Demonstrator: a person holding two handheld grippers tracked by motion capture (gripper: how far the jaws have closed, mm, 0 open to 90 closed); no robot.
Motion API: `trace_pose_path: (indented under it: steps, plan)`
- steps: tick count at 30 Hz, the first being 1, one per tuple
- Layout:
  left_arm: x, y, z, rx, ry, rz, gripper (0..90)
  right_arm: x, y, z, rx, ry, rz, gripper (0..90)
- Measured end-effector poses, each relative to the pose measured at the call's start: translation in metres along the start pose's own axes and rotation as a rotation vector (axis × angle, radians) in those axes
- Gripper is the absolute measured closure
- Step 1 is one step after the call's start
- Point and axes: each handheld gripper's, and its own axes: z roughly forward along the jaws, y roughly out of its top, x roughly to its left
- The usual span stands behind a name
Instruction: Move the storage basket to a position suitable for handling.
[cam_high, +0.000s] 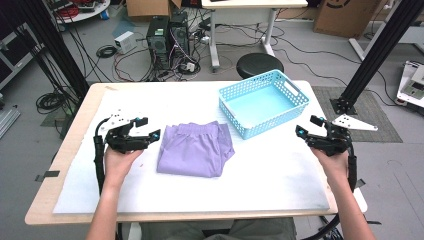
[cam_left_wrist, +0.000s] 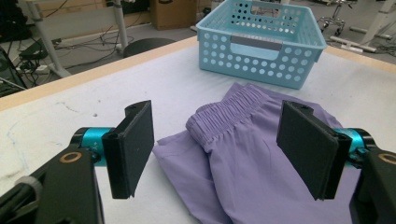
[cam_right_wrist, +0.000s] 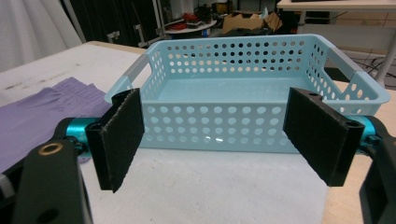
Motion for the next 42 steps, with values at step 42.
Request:
trace_pose_path:
  steps: [42]
  plan:
    - [-0.103,0.017,0.108,0.046,-0.215,0.086,27.3,-0.008,-0.011,-0.005,0.036,-0.036,0.005,20.7]
